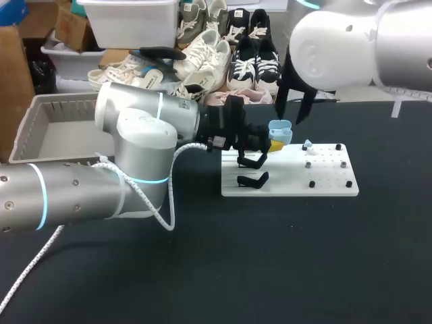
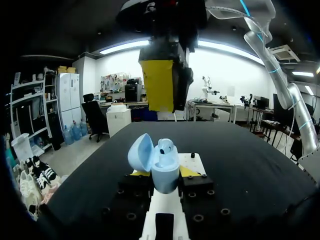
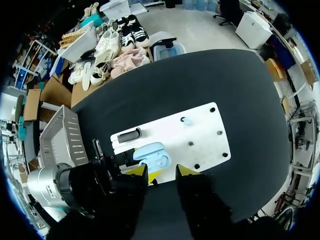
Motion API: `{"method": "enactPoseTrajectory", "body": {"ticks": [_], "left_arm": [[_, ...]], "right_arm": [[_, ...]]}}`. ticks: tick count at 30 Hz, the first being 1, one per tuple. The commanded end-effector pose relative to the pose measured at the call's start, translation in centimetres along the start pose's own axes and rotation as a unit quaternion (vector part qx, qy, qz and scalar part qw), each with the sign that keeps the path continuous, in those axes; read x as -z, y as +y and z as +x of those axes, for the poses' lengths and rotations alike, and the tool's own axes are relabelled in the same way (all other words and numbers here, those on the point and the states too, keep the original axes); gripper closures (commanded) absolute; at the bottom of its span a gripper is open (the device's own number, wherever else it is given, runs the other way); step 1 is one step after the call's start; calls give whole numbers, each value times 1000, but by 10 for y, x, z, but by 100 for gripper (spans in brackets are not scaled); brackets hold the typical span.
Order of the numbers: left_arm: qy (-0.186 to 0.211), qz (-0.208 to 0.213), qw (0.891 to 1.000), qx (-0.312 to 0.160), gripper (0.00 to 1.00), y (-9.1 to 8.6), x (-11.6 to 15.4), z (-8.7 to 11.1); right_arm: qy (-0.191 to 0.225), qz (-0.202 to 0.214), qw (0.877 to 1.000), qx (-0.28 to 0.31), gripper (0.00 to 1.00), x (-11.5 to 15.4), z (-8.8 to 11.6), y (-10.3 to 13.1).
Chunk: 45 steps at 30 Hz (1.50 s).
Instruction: Pick up each earbud case from the left stands, insert the matching earbuds, close the lid, and place the case in the box.
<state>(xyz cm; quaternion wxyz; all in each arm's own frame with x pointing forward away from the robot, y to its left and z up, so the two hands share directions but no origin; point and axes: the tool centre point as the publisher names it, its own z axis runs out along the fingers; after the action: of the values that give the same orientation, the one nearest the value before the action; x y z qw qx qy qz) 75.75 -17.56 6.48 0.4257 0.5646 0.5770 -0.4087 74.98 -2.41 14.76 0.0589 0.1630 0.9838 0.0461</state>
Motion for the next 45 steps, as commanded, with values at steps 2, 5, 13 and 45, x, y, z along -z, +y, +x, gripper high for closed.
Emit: {"method": "enactPoseTrajectory", "body": {"ticks": [2,5,13,45], "left_arm": [[0,0,1000,0,100,1,0,0],[0,0,1000,0,100,1,0,0],[0,0,1000,0,100,1,0,0],[0,0,1000,0,100,1,0,0]], "right_arm": [[-95,-40,995,1,63,17,21,-42],[-125,-64,990,14,63,18,16,-54],[-150,-100,983,21,63,-5,-4,-78],[-72,-152,985,40,62,-92,-49,-71]]}}
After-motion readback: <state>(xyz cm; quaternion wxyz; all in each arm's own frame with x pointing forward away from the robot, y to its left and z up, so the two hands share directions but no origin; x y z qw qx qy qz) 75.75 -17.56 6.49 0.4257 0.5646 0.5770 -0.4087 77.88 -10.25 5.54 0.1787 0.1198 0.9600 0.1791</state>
